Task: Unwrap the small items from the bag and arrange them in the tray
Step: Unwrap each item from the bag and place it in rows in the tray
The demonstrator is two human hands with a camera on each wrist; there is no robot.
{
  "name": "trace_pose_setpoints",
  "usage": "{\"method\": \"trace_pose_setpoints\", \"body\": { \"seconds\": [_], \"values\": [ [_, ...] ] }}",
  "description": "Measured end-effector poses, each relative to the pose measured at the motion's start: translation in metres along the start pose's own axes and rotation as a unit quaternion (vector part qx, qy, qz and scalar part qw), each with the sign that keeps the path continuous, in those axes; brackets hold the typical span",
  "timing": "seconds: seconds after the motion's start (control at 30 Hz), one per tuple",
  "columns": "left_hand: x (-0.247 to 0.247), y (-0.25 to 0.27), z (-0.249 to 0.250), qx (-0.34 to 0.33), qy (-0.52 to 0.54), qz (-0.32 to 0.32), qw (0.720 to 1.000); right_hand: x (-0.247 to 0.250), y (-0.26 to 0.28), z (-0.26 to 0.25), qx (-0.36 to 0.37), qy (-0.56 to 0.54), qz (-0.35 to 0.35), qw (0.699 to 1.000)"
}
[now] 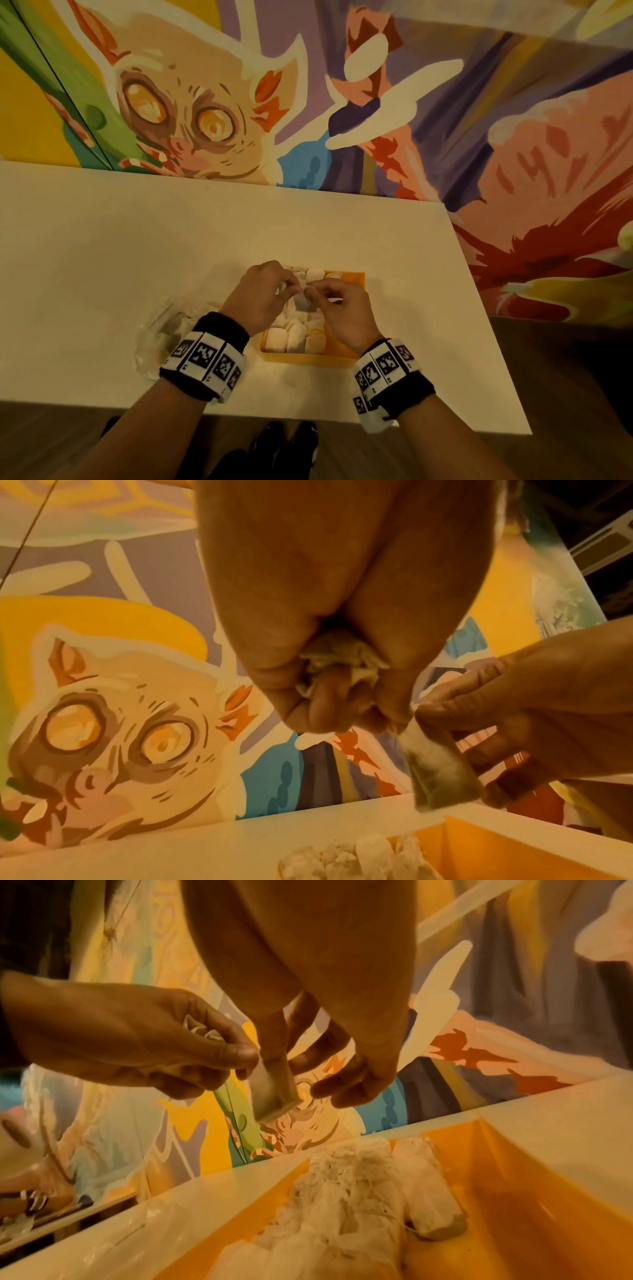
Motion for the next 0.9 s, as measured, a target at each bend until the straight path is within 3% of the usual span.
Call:
{"method": "trace_pose_setpoints", "body": {
  "seconds": [0.27,0.47,0.57,0.7,0.9],
  "values": [
    [0.0,0.0,0.003,0.01,0.019,0.017,1.0,-0.01,-0.001,0.005,-0.01,0.055,-0.046,0.997],
    [-0.01,0.008,-0.023,0.091,0.037,0.029,0.995,0.007,-0.018,0.011,-0.033,0.176,-0.057,0.982],
    [-0.025,0.022,-0.057,0.168,0.016,0.01,0.986,0.027,-0.037,0.024,-0.074,0.284,-0.048,0.955],
    [-0.054,0.043,-0.092,0.254,-0.018,-0.061,0.965,0.037,-0.052,0.047,-0.176,0.404,-0.098,0.892],
    [-0.064,0.046,-0.101,0.275,-0.057,-0.085,0.956,0.02,-0.06,0.074,-0.228,0.465,-0.115,0.848]
  ]
}}
Point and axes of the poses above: each hand's wrist, its own y-axis away from the middle knuckle, its own x-axis out of the back of the hand, z = x × y, the point moved 9 cm from there along -y, towards the middle knuckle, and after that the axes turned 1 degree about -x, right-handed, at the moved point
